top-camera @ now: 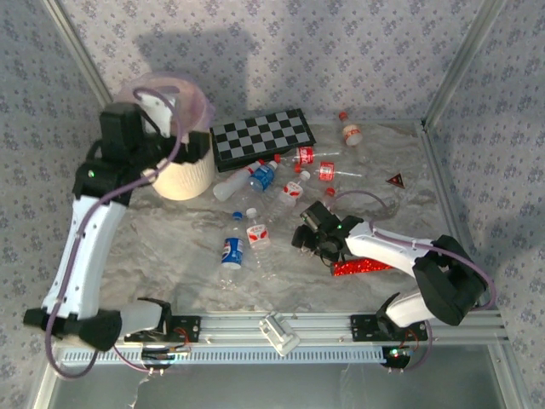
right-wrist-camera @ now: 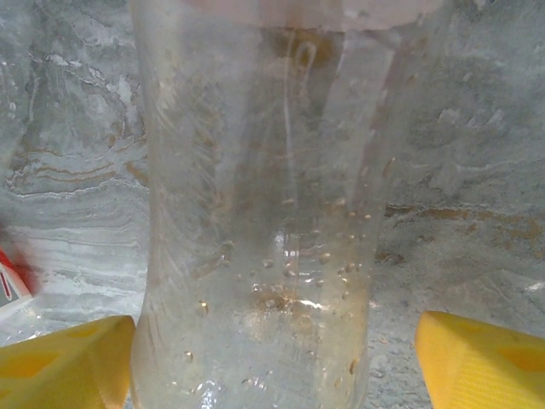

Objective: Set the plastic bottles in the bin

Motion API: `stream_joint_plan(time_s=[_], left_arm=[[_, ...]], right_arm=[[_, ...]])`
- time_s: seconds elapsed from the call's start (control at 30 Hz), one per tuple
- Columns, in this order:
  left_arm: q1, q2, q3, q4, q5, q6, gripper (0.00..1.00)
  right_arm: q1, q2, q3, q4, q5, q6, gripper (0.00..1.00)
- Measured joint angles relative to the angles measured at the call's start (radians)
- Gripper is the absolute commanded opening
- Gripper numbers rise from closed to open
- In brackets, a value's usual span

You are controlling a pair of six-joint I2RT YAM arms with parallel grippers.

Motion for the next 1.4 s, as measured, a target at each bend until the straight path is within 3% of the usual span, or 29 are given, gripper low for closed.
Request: stream_joint_plan(time_s=[0.07,0.17,0.4,0.53,0.7,0.97,1.4], left_arm=[[-0.068,-0.060,-0.090,0.043,0.011,-0.053,1.00],[-0.155,-0.131,-0.214,0.115,0.019,-0.134,1.00],[-0.267,-0.134,-0.409,0.292,0.027,-0.296,1.00],[-0.293,-0.090,-0.507,0.446,0.070,-0.402,1.00],[-0.341,0.016,-0.571,0.588,0.109,-0.500,1.00],[-0.367,0.116,-0.622,0.826,0.187,-0.654,1.00],[-0.495,0.280,-0.581,0.877,0.209,-0.690,0.97]], right_arm=[[0.000,0.000,0.002,-0.006,0.004,-0.013,0.73],[0.000,-0.001,0.005,-0.018,0.011,-0.029,0.51],[0.000,-0.021,0.060,-0.093,0.028,-0.068,0.47],[0.000,-0.120,0.065,-0.114,0.047,-0.124,0.14],[-0.005,-0.287,0.016,-0.011,0.034,-0.288,0.00],[-0.010,-0.452,-0.095,0.151,-0.043,-0.562,0.00],[-0.058,-0.439,-0.118,0.300,-0.233,-0.649,0.00]])
